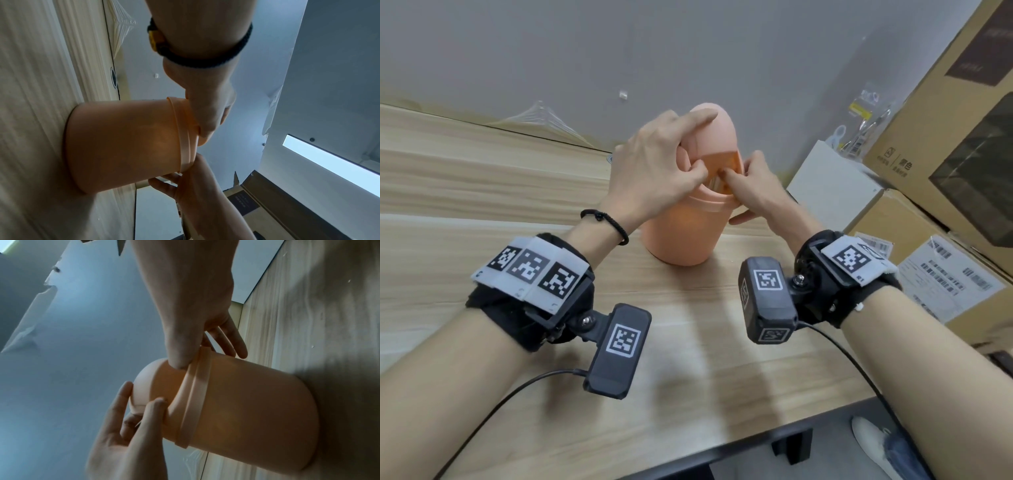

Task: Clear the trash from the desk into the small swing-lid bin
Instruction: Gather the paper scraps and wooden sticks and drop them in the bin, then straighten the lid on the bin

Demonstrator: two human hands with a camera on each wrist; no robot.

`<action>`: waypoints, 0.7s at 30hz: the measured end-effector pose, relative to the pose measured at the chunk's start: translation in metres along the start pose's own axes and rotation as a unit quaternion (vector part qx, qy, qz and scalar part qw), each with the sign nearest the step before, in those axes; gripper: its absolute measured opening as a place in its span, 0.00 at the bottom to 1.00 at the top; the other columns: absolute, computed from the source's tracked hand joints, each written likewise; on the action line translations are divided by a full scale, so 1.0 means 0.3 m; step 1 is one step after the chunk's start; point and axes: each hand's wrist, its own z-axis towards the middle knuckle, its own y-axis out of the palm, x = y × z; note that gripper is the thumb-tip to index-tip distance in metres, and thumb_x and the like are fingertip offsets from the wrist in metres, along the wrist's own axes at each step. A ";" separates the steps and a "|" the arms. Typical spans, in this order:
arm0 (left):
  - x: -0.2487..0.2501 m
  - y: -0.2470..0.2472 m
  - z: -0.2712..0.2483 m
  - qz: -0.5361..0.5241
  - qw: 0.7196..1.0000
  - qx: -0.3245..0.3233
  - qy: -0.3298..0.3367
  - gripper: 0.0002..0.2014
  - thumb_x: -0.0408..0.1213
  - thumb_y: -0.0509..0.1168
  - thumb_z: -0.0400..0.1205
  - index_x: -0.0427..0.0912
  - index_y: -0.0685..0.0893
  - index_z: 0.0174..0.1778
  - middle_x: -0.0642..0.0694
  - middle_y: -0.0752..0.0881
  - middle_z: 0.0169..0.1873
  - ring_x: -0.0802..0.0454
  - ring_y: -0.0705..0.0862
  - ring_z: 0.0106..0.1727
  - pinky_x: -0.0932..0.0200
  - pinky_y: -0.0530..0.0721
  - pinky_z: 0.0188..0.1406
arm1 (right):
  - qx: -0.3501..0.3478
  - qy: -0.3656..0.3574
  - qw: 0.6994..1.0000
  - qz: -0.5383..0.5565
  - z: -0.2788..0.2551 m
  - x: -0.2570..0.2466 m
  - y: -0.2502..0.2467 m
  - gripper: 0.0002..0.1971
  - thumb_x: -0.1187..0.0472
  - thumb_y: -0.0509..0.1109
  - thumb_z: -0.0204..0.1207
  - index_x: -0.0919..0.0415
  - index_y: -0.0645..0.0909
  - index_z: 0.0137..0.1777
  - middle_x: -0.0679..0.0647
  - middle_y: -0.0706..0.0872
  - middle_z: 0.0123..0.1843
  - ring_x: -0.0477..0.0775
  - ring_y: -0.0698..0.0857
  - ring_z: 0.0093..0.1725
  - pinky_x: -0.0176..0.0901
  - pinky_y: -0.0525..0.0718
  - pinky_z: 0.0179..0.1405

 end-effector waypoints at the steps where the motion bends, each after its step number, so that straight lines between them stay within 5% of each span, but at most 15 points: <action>1: -0.004 0.002 -0.002 -0.001 1.000 0.002 0.000 0.29 0.46 0.64 0.74 0.65 0.73 0.73 0.58 0.73 0.44 0.50 0.80 0.54 0.50 0.81 0.43 | -0.005 -0.009 1.000 0.007 -0.010 0.005 0.003 0.14 0.50 0.63 0.80 0.58 0.66 0.55 0.55 0.81 0.52 0.55 0.85 0.51 0.54 0.92 0.36; 5: -0.023 0.007 -0.004 -0.002 1.000 0.009 0.007 0.29 0.46 0.64 0.73 0.63 0.72 0.74 0.56 0.70 0.46 0.51 0.77 0.56 0.49 0.82 0.43 | -0.023 -0.029 0.998 0.056 -0.040 0.022 0.013 0.13 0.55 0.63 0.80 0.59 0.64 0.56 0.52 0.77 0.51 0.55 0.84 0.56 0.58 0.90 0.52; 10: -0.056 0.003 0.009 -0.046 0.999 0.002 0.004 0.31 0.52 0.65 0.72 0.57 0.76 0.73 0.50 0.73 0.60 0.52 0.77 0.62 0.49 0.82 0.58 | -0.077 -0.055 0.993 0.073 -0.057 0.064 0.010 0.23 0.53 0.63 0.79 0.58 0.64 0.71 0.49 0.78 0.61 0.49 0.81 0.63 0.57 0.79 0.69; 15: -0.069 0.004 0.009 -0.073 0.997 -0.016 -0.001 0.31 0.51 0.62 0.74 0.49 0.74 0.76 0.49 0.73 0.68 0.54 0.75 0.68 0.56 0.76 0.65 | -0.148 -0.109 0.972 0.145 -0.096 0.096 0.024 0.43 0.44 0.73 0.76 0.43 0.50 0.84 0.41 0.66 0.79 0.42 0.70 0.77 0.43 0.73 0.74; 21: -0.106 -0.008 0.011 -0.106 0.993 -0.040 -0.032 0.27 0.47 0.60 0.79 0.48 0.73 0.77 0.47 0.76 0.69 0.53 0.74 0.71 0.67 0.66 0.66 | -0.117 -0.111 0.976 0.149 -0.111 0.109 0.071 0.51 0.47 0.78 0.72 0.49 0.45 0.84 0.46 0.63 0.82 0.42 0.66 0.78 0.40 0.68 0.76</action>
